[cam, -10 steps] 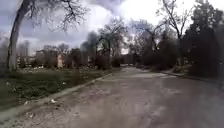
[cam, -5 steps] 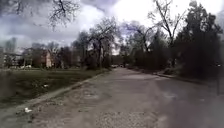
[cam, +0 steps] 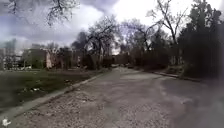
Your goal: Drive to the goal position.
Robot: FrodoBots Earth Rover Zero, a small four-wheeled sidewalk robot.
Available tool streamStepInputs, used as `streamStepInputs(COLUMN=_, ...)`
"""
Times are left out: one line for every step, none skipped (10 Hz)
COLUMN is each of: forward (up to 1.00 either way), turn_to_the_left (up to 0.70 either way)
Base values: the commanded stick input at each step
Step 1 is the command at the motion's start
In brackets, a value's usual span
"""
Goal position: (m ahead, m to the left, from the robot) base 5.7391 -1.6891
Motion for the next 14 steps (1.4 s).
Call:
streamStepInputs(forward=0.70, turn_to_the_left=0.00)
streamStepInputs(forward=0.70, turn_to_the_left=0.00)
streamStepInputs(forward=0.70, turn_to_the_left=0.00)
streamStepInputs(forward=0.70, turn_to_the_left=0.00)
streamStepInputs(forward=0.70, turn_to_the_left=0.00)
streamStepInputs(forward=0.70, turn_to_the_left=0.00)
streamStepInputs(forward=0.70, turn_to_the_left=0.00)
streamStepInputs(forward=0.70, turn_to_the_left=0.00)
streamStepInputs(forward=0.70, turn_to_the_left=0.00)
streamStepInputs(forward=0.70, turn_to_the_left=0.00)
streamStepInputs(forward=0.70, turn_to_the_left=0.00)
streamStepInputs(forward=0.70, turn_to_the_left=-0.27)
streamStepInputs(forward=0.70, turn_to_the_left=-0.23)
streamStepInputs(forward=0.70, turn_to_the_left=0.00)
